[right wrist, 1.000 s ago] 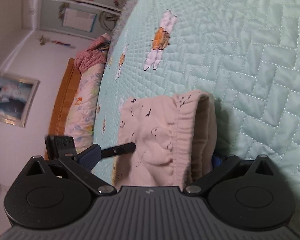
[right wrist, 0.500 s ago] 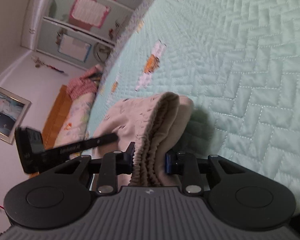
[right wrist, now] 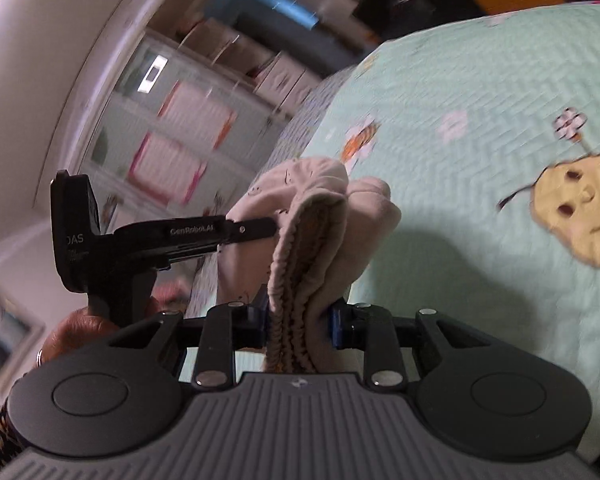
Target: Fold clothes
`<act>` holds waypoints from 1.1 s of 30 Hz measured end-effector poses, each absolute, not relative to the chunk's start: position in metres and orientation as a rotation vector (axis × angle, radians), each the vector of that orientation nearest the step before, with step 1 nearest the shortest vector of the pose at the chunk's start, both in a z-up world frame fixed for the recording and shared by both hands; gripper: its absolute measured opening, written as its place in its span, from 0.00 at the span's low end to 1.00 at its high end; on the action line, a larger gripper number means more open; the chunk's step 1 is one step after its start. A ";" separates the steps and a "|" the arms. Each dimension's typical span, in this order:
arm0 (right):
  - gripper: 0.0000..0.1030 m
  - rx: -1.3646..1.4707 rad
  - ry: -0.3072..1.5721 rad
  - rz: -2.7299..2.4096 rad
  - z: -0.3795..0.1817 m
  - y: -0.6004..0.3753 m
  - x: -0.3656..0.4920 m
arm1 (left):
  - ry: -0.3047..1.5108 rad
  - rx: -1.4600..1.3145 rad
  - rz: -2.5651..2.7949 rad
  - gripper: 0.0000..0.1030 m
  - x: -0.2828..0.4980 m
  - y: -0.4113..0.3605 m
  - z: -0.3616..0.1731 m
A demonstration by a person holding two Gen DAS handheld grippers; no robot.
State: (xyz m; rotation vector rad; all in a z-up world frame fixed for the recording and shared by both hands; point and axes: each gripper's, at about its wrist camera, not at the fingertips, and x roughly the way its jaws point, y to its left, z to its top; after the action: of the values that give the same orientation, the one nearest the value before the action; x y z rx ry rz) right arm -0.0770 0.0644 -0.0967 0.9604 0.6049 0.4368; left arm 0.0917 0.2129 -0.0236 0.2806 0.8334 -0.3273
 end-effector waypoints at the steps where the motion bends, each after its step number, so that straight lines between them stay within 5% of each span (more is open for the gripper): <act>1: 0.29 0.997 0.608 0.418 -0.102 0.059 -0.069 | 0.833 0.309 -0.336 0.19 0.102 0.203 -0.025; 14: 0.29 1.102 0.607 0.183 -0.159 0.004 -0.032 | 0.916 0.440 -0.438 0.21 0.186 0.128 -0.095; 16: 0.29 1.098 0.646 0.129 -0.174 -0.002 -0.030 | 0.942 0.438 -0.414 0.29 0.197 0.128 -0.111; 18: 0.25 1.109 0.652 0.127 -0.185 -0.006 -0.031 | 0.934 0.417 -0.380 0.47 0.202 0.132 -0.121; 20: 0.25 1.054 0.653 0.124 -0.183 -0.002 -0.031 | 0.918 0.404 -0.328 0.77 0.208 0.137 -0.123; 22: 0.25 1.003 0.660 0.114 -0.178 -0.001 -0.031 | 0.901 0.382 -0.281 0.86 0.212 0.145 -0.117; 33: 0.38 0.762 0.652 0.154 -0.131 -0.014 -0.055 | 0.762 -0.010 -0.033 0.84 0.179 0.221 -0.060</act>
State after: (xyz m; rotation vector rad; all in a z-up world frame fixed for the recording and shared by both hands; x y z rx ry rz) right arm -0.0553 -0.0142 -0.1313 0.7618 0.6524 0.1544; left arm 0.1788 0.2215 -0.0599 -0.0098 0.7619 -0.0329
